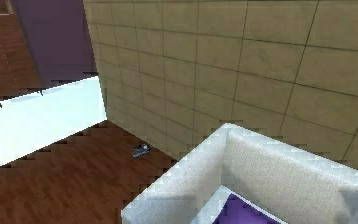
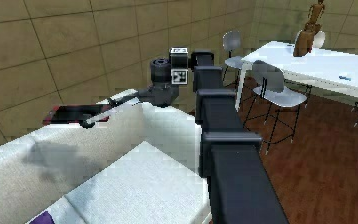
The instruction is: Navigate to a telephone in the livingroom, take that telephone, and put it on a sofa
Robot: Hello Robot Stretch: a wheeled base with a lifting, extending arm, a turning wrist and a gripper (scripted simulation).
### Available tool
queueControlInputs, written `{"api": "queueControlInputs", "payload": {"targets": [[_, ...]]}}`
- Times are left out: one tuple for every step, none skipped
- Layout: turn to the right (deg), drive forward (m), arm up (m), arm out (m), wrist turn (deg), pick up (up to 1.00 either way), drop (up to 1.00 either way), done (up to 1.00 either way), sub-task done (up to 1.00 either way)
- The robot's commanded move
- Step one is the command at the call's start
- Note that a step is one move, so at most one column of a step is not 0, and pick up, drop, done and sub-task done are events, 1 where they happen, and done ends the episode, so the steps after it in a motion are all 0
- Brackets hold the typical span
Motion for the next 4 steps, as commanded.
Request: {"api": "queueControlInputs", "payload": {"targets": [[0.0,0.00,0.00,0.00,-45.0,0.00,0.00,0.00,0.00],[0.0,0.00,0.00,0.00,-18.0,0.00,0.00,0.00,0.00],[0.0,0.00,0.00,-0.28,0.0,0.00,0.00,0.00,0.00],[-45.0,0.00,0.00,0.00,0.0,0.00,0.00,0.00,0.00]]}}
